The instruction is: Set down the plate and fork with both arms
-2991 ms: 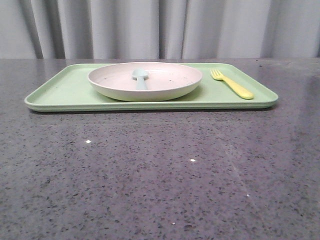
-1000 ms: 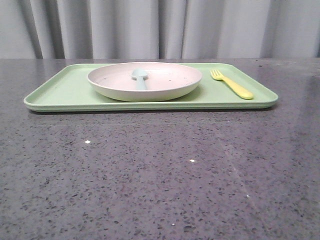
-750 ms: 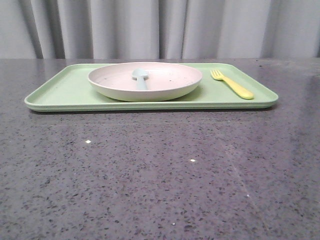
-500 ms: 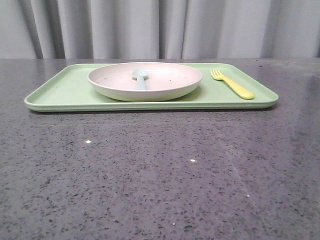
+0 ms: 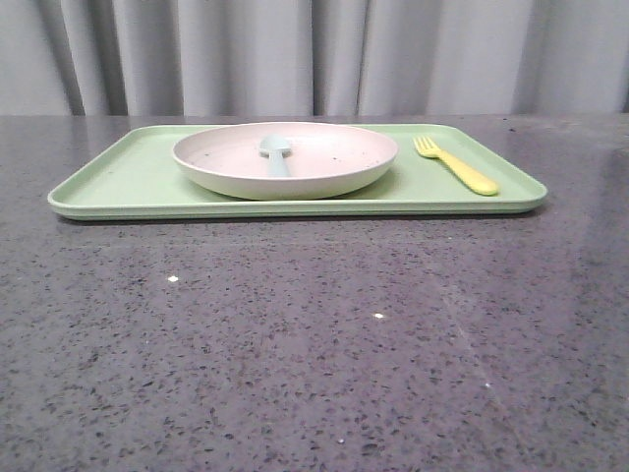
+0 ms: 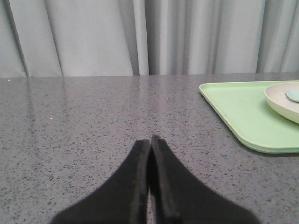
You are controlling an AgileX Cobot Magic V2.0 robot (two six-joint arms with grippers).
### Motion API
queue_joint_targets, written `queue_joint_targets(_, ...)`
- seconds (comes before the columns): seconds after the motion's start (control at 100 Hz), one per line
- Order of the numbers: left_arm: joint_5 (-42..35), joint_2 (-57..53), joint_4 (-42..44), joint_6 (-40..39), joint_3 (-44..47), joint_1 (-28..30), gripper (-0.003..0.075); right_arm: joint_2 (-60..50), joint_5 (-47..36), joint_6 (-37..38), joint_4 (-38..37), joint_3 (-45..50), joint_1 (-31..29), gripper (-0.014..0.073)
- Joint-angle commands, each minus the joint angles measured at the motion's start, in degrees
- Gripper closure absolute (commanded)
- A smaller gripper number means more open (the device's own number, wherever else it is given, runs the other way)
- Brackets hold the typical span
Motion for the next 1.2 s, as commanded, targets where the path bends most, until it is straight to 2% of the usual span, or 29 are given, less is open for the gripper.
queue_joint_targets(0.0, -4.9, -1.8, -0.6, -0.6, 0.7, 0.2, 0.0741, 0.4, -3.9, -0.5, -5.1, -1.3, -0.4, 0.0660)
queue_joint_targets(0.08, -4.9, -1.8, -0.6, -0.6, 0.7, 0.2, 0.0741, 0.4, -3.9, -0.5, -7.7, -1.3, -0.4, 0.0660)
queue_joint_targets(0.21, -4.9, -1.8, -0.6, -0.6, 0.7, 0.2, 0.0741, 0.4, -4.2, -0.5, -7.6, -0.6, -0.4, 0.0660)
queue_joint_targets(0.38, -4.9, -1.8, -0.6, -0.6, 0.7, 0.2, 0.0741, 0.2, -9.1, -0.5, -7.4, 2.8, -2.1, 0.0660)
queue_joint_targets(0.45, -4.9, -1.8, -0.6, -0.6, 0.7, 0.2, 0.0741, -0.5, -14.4, -0.5, -5.9, 5.6, -4.4, 0.0660)
queue_joint_targets(0.69, -4.9, -1.8, -0.6, -0.6, 0.7, 0.2, 0.0741, -6.6, -41.5, -2.6, 1.4, 20.1, -12.3, 0.0660)
queue_joint_targets(0.81, -4.9, -1.8, -0.6, -0.6, 0.7, 0.2, 0.0741, -10.0, -49.1, -2.5, 2.9, 27.2, -14.8, 0.0660)
queue_joint_targets(1.05, -4.9, -1.8, -0.6, -0.6, 0.7, 0.2, 0.0741, -14.9, -48.4, -2.5, 3.2, 35.1, -17.6, 0.0660)
queue_joint_targets(1.191, -4.9, -1.8, -0.6, -0.6, 0.7, 0.2, 0.0741, -18.8, -44.2, -2.6, 3.2, 35.0, -17.8, 0.0660)
